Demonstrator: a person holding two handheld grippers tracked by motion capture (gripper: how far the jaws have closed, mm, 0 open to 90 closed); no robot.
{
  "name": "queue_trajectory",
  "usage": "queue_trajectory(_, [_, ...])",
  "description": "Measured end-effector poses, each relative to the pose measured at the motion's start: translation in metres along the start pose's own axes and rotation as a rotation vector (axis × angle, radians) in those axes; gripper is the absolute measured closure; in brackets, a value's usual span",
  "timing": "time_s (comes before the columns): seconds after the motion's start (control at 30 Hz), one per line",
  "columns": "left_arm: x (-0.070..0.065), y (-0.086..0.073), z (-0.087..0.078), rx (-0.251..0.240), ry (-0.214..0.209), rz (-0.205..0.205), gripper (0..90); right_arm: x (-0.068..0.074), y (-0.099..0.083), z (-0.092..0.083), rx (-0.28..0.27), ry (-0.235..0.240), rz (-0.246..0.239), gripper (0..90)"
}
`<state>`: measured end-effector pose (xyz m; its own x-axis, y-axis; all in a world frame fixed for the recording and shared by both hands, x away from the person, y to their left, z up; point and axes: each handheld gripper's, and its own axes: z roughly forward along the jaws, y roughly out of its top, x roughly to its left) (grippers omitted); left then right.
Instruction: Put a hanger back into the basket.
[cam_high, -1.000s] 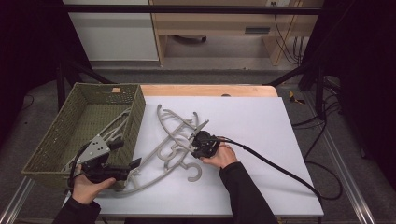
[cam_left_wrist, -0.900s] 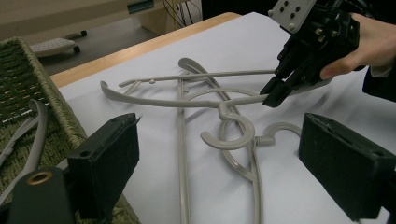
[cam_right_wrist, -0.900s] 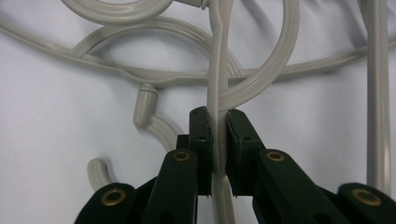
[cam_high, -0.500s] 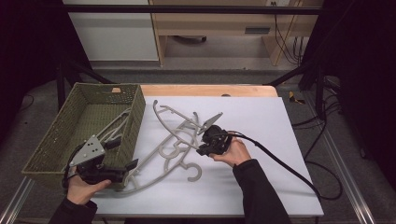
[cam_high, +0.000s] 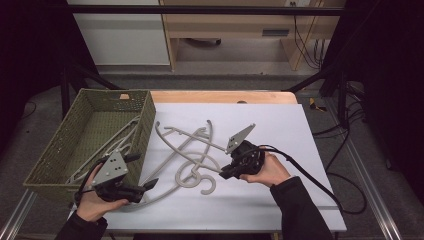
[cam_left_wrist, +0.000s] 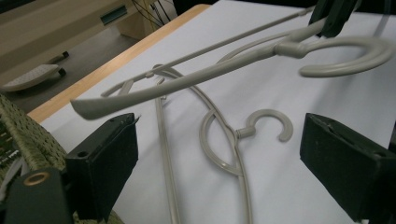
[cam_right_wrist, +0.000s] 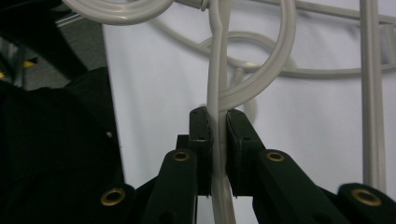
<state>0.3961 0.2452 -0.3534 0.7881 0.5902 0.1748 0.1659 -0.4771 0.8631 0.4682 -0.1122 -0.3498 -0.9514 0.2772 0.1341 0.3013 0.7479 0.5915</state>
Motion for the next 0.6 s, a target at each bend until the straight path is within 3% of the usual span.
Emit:
queue_trajectory(0.03, [-0.005, 0.004, 0.004, 0.013, -0.002, 0.035, 11.3, 0.003, -0.001, -0.001, -0.005, 0.012, -0.019, 82.5])
queue_trajectory(0.07, [-0.005, 0.004, 0.004, 0.013, -0.002, 0.035, 11.5, 0.003, -0.001, -0.001, -0.005, 0.012, -0.019, 82.5])
queue_trajectory(0.1, [-0.010, 0.008, 0.006, 0.021, -0.002, 0.073, 11.8, 0.007, -0.002, -0.003, -0.007, 0.038, -0.028, 82.5])
queue_trajectory(0.13, [-0.010, 0.008, 0.006, 0.021, -0.002, 0.073, 12.4, 0.007, -0.002, -0.003, -0.007, 0.038, -0.028, 82.5])
queue_trajectory(0.17, [-0.013, 0.012, 0.007, 0.036, -0.010, 0.116, 12.8, 0.011, -0.003, -0.006, -0.002, 0.059, -0.040, 82.5])
queue_trajectory(0.2, [-0.013, 0.012, 0.007, 0.036, -0.010, 0.116, 12.8, 0.012, -0.003, -0.007, -0.004, 0.071, -0.033, 82.5])
queue_trajectory(0.23, [-0.016, 0.017, 0.009, 0.055, -0.012, 0.166, 13.3, 0.013, -0.004, -0.008, -0.001, 0.079, -0.047, 82.5])
queue_trajectory(0.27, [-0.016, 0.017, 0.009, 0.055, -0.012, 0.166, 13.4, 0.014, -0.004, -0.009, 0.001, 0.088, -0.050, 82.5])
queue_trajectory(0.33, [-0.020, 0.024, 0.012, 0.074, -0.031, 0.224, 14.7, 0.017, -0.005, -0.010, 0.002, 0.101, -0.056, 82.5])
queue_trajectory(0.6, [-0.026, 0.033, 0.025, 0.121, -0.061, 0.316, 17.8, 0.020, -0.011, -0.014, 0.000, 0.176, -0.065, 82.5])
